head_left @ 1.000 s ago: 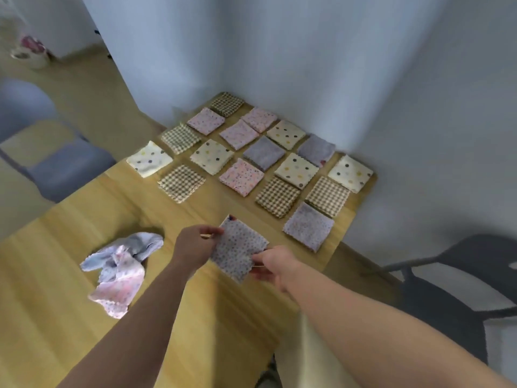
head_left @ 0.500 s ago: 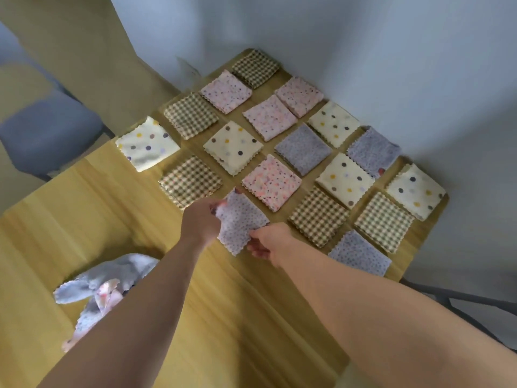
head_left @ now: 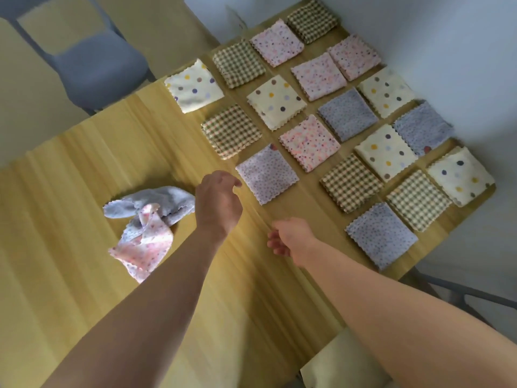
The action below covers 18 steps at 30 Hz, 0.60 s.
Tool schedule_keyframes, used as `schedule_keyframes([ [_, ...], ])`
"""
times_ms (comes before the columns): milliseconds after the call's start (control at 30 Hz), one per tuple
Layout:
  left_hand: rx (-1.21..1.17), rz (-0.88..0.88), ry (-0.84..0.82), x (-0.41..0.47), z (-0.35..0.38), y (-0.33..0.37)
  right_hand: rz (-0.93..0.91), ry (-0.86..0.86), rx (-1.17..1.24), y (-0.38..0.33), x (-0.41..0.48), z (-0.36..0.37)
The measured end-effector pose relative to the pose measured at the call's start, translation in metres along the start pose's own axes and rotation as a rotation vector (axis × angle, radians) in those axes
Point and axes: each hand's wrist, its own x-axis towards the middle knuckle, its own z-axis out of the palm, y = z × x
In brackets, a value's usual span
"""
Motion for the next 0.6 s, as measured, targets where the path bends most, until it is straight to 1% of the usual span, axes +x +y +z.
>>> schedule_keyframes([
  [33,0.083,-0.042,-0.046,-0.012,-0.007,-0.002,-0.009,-0.016,-0.003,0.007,-0.011,0.001],
  [133,0.333,-0.299,-0.285,-0.045,-0.019,-0.009,-0.041,-0.04,-0.033,0.031,-0.037,0.001],
  [200,0.325,-0.409,-0.439,-0.071,-0.023,-0.016,-0.07,-0.048,-0.053,0.051,-0.057,0.001],
  [267,0.262,-0.39,-0.536,-0.108,-0.028,-0.024,-0.115,-0.051,-0.067,0.077,-0.081,0.001],
  [333,0.269,-0.318,-0.596,-0.148,-0.031,-0.028,-0.154,-0.049,-0.071,0.103,-0.1,0.002],
  [367,0.281,-0.278,-0.6,-0.172,-0.036,-0.026,-0.167,-0.049,-0.056,0.119,-0.111,0.003],
  [433,0.25,-0.23,-0.559,-0.219,-0.054,-0.022,-0.17,-0.073,-0.009,0.151,-0.132,0.01],
  [533,0.102,-0.191,-0.542,-0.278,-0.082,-0.013,-0.116,-0.084,0.09,0.192,-0.155,0.026],
  [600,0.063,-0.158,-0.563,-0.309,-0.105,-0.012,-0.072,-0.093,0.144,0.219,-0.176,0.042],
])
